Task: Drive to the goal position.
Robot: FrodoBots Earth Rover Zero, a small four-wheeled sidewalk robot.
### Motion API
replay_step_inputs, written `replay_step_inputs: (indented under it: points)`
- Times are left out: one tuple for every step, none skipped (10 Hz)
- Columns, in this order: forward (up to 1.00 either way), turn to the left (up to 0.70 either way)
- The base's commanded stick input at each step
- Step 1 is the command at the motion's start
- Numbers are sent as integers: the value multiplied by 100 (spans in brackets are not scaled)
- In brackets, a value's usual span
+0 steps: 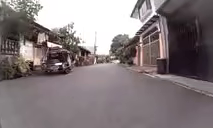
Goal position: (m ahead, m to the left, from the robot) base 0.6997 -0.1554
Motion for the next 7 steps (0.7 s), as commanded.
replay_step_inputs:
  points:
    - [100,0]
    - [100,0]
    - [100,0]
    - [100,0]
    - [100,0]
    - [100,0]
    - [100,0]
